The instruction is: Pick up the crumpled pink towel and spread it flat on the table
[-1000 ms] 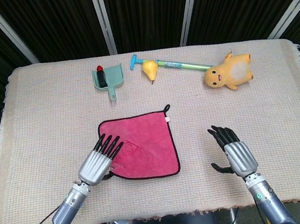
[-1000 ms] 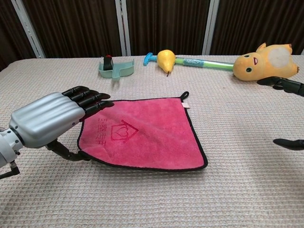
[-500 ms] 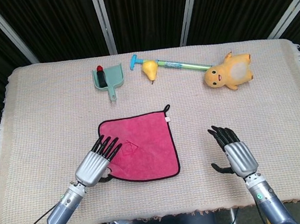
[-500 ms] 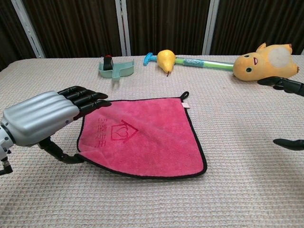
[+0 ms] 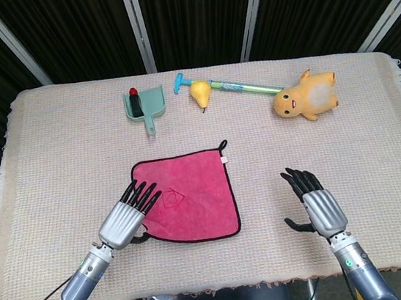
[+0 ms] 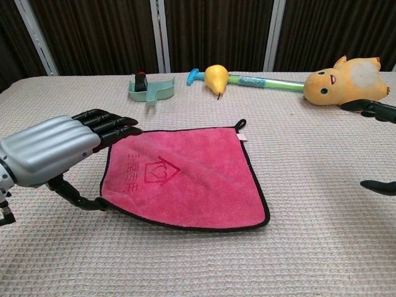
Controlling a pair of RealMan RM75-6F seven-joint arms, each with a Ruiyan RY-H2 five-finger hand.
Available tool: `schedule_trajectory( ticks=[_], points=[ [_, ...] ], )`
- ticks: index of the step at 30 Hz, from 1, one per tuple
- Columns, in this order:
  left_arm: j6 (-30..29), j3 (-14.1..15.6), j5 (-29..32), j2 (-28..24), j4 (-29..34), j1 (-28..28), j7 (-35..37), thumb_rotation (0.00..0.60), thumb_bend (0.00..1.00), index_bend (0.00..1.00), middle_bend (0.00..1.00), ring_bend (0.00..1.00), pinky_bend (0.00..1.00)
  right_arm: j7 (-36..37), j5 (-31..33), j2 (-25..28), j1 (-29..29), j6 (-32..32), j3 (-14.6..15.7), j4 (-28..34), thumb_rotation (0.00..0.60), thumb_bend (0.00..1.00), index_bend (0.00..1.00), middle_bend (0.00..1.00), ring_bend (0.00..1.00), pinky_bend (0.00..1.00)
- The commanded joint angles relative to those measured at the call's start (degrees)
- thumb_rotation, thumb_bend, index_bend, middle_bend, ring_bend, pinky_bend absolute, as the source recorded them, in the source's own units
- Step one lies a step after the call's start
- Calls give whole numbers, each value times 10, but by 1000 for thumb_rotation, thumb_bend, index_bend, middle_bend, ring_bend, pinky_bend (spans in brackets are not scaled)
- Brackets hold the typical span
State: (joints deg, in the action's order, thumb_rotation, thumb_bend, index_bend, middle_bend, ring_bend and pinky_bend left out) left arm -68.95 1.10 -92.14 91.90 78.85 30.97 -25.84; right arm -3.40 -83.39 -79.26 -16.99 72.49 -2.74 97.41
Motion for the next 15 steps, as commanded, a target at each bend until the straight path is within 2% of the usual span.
schedule_trajectory(
  ticks=[1,15],
  points=[
    [5,1,2,-9,14,0,11,600,5,0,0,0,0,1,1,-1,1,0,0,-1,600,277,0,0,0,0],
    [15,32,-28,-48,48,-2,23,600,5,0,0,0,0,1,-1,4,3,2,0,7,600,278,0,0,0,0]
  ],
)
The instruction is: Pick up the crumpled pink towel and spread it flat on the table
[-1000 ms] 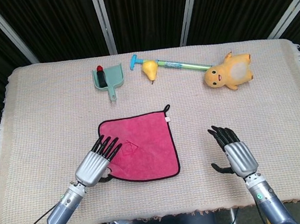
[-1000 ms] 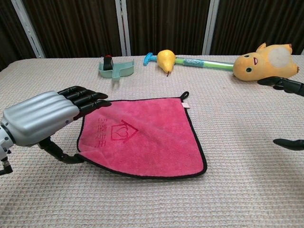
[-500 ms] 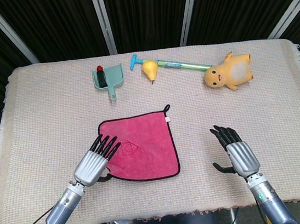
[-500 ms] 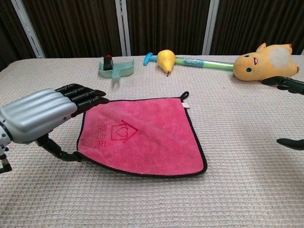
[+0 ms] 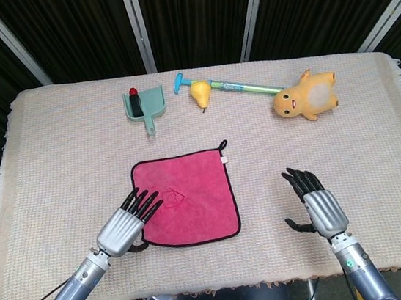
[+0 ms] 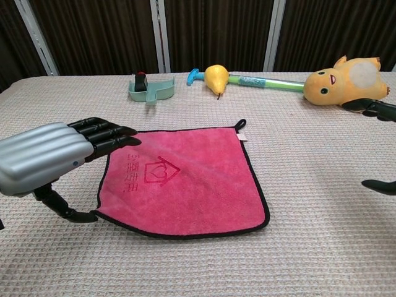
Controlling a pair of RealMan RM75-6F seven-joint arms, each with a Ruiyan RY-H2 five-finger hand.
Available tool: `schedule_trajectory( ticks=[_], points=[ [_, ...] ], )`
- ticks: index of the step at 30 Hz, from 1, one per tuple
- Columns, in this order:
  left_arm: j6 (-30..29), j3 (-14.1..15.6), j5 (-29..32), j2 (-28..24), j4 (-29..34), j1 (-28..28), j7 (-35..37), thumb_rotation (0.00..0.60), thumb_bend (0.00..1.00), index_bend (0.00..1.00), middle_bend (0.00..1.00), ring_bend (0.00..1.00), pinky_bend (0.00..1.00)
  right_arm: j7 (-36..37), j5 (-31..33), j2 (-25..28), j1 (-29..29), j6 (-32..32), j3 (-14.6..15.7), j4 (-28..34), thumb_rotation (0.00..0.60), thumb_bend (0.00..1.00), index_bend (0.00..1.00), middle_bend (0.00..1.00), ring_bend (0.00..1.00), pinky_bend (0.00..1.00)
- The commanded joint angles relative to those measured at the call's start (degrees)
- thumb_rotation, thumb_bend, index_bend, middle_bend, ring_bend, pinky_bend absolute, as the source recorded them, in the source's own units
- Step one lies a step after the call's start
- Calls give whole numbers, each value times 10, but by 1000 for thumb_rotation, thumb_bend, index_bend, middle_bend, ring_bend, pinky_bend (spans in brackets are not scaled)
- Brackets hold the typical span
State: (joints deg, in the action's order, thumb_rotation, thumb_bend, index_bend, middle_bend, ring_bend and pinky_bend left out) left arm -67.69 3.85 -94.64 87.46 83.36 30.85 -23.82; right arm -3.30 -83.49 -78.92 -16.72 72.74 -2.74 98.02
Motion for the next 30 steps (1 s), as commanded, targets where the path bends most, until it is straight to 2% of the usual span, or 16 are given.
schedule_trajectory(
  ticks=[1,9,14,16,21,24,30],
  points=[
    [5,9,-6,-7,4,-1,5,600,5,0,0,0,0,-1,1,1,0,-1,0,0,600,277,0,0,0,0],
    [32,36,-26,-39,13,7,34,600,5,0,0,0,0,-2,2,0,-1,-2,-1,2,600,277,0,0,0,0],
    [43,39,-26,-55,19,11,45,600,8,0,0,0,0,-6,2,-1,-1,-2,-1,4,600,277,0,0,0,0],
    [50,38,-19,-59,23,10,44,600,66,0,0,0,0,-7,2,-1,-1,-3,-1,5,600,277,0,0,0,0],
    [104,51,-6,-80,51,26,52,600,350,0,0,0,0,-10,2,0,-1,-3,-1,7,600,277,0,0,0,0],
    [147,62,-6,-100,67,45,50,600,428,0,0,0,0,-11,3,1,-1,-3,-1,9,600,277,0,0,0,0],
    [196,72,11,-115,89,57,27,600,501,10,15,0,0,-12,2,0,0,-3,0,10,600,277,0,0,0,0]
  ],
)
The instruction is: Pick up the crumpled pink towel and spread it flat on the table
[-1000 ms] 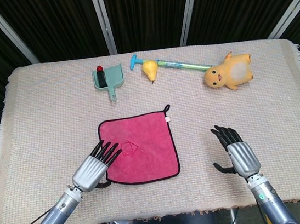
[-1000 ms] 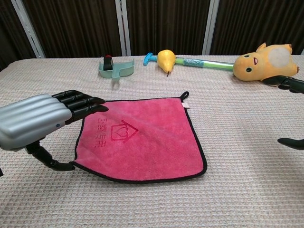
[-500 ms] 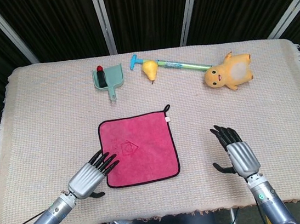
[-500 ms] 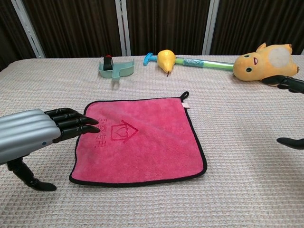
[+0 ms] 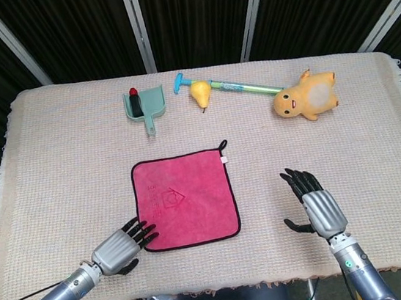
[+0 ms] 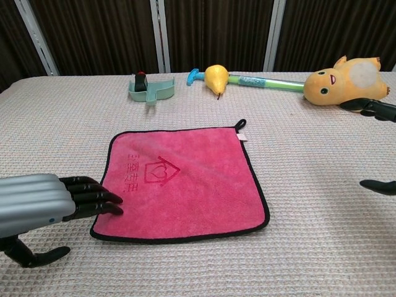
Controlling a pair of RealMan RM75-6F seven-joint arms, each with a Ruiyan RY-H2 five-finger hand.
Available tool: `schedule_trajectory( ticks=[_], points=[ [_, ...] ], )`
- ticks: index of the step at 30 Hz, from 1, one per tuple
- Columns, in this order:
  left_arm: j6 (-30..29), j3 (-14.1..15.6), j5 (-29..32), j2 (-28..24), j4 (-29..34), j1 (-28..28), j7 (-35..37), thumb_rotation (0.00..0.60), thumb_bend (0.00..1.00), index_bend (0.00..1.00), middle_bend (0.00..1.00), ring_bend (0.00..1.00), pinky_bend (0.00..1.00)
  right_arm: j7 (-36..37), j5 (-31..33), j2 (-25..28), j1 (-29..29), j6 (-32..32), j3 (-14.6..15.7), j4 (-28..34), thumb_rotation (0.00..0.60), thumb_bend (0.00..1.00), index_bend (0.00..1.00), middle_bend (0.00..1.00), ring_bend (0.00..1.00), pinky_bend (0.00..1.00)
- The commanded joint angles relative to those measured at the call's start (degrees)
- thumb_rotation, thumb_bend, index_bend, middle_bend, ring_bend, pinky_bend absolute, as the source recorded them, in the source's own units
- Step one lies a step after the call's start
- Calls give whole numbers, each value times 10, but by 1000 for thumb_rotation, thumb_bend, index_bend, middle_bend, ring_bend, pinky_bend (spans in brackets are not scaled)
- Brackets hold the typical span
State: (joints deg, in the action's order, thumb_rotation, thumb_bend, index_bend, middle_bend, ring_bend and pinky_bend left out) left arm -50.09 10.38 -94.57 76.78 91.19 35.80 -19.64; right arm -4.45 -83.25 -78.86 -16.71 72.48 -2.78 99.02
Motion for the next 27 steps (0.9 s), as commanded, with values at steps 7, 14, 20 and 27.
schedule_trajectory(
  ticks=[7,14,20,27],
  points=[
    [40,11,28,-17,28,8,-40,600,505,11,29,0,0,1,-2,-1,2,2,3,-2,600,277,0,0,0,0],
    [-5,-2,26,-19,31,-9,-36,600,443,0,6,0,0,1,-7,-3,3,4,4,-2,600,278,0,0,0,0],
    [-107,-30,11,18,-3,-47,6,600,275,0,0,0,0,-1,-11,-6,4,5,7,-2,600,277,0,0,0,0],
    [-190,-55,38,29,-3,-97,9,600,145,0,0,0,0,1,-31,1,15,30,12,-20,600,277,0,0,0,0]
  ],
)
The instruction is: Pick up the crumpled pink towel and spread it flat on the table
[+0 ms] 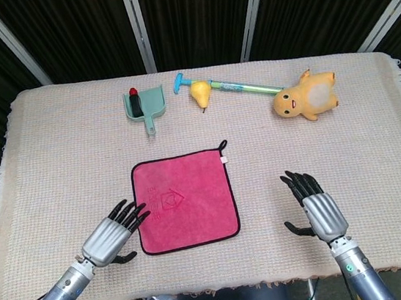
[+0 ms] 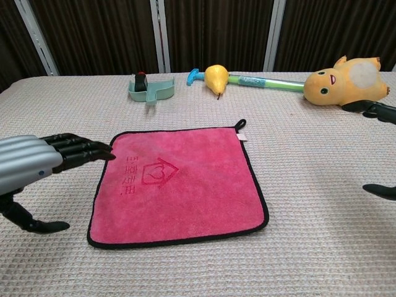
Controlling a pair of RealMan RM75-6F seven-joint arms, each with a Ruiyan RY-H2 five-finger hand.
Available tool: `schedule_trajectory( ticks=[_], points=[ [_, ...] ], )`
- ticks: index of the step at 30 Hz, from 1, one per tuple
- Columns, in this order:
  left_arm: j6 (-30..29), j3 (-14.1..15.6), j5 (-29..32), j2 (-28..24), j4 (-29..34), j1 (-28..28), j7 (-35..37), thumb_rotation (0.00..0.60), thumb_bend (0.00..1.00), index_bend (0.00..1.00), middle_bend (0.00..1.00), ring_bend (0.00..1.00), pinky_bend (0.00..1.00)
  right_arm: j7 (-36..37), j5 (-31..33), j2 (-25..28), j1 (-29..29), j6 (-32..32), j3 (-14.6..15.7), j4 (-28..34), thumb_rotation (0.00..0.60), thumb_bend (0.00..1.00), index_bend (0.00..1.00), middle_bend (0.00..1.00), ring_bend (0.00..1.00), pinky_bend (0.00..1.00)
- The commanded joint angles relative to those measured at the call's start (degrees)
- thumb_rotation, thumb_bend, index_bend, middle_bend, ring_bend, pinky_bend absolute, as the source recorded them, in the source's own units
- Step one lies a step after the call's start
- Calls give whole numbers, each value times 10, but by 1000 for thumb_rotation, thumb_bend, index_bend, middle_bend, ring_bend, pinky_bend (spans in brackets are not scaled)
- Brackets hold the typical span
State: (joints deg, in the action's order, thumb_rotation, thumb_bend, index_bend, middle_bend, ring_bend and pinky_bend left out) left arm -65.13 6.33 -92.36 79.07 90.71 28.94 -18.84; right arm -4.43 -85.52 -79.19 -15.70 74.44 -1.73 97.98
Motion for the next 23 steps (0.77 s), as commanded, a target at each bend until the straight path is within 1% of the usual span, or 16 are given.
schedule_trajectory(
  ticks=[1,5,9,14,17,23],
  points=[
    [-54,-17,21,7,3,-38,3,600,135,0,0,0,0,0,-11,5,7,14,3,-15,600,277,0,0,0,0],
    [-127,-23,35,5,5,-87,16,600,90,0,0,0,0,-3,-17,10,19,35,5,-47,600,277,0,0,0,0],
    [-179,-20,37,-7,2,-123,26,600,85,0,0,0,0,5,-15,16,34,51,11,-72,600,277,0,0,0,0],
    [-247,-19,27,-30,-11,-167,46,600,74,0,0,0,0,12,-16,27,63,91,16,-99,600,277,0,0,0,0],
    [-275,-17,25,-45,-23,-189,61,600,70,0,0,0,0,19,-17,30,80,113,18,-115,600,278,0,0,0,0],
    [-301,-17,33,-74,-44,-219,96,600,69,0,0,0,0,38,-9,41,99,134,13,-133,600,277,0,0,0,0]
  ],
)
